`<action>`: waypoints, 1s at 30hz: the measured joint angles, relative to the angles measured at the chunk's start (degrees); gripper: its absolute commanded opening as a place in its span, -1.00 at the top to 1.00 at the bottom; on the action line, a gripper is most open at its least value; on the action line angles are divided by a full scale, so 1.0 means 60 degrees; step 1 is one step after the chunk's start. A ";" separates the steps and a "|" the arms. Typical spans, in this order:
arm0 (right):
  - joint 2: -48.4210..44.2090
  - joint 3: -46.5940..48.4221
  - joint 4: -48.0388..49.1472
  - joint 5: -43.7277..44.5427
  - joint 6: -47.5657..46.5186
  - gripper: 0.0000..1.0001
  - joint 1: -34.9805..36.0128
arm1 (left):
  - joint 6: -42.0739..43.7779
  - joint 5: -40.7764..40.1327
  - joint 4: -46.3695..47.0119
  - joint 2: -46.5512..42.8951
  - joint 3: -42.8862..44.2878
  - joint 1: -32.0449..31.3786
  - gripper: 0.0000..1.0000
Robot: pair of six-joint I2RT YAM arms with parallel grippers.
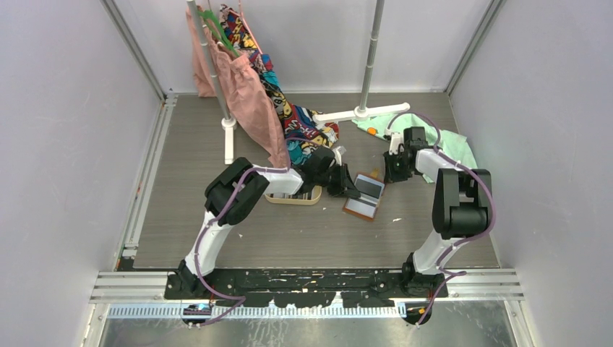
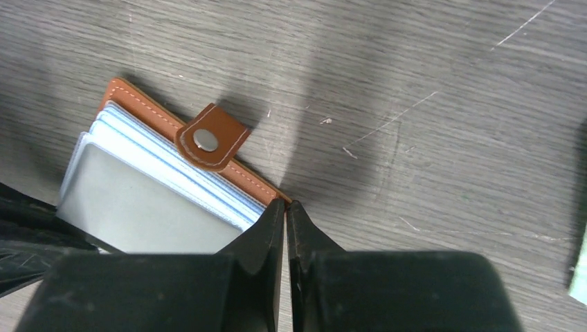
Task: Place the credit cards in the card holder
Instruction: Insert the credit card into the card holder.
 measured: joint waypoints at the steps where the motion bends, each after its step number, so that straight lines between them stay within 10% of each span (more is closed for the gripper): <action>1: 0.0120 0.0098 -0.0153 0.0095 -0.0171 0.78 0.0058 | 0.0036 0.0000 -0.0087 0.0000 0.0040 0.0000 0.69; 20: 0.0135 0.0572 -0.2004 0.0364 -0.2218 0.74 0.0747 | 0.1151 -0.0197 -0.1840 0.0219 0.1213 0.0004 0.62; 30: -0.2408 0.0306 -0.2036 -0.0317 -0.2178 0.49 0.0280 | 0.1945 -0.0280 -0.2087 -0.0095 0.1049 -0.0004 0.50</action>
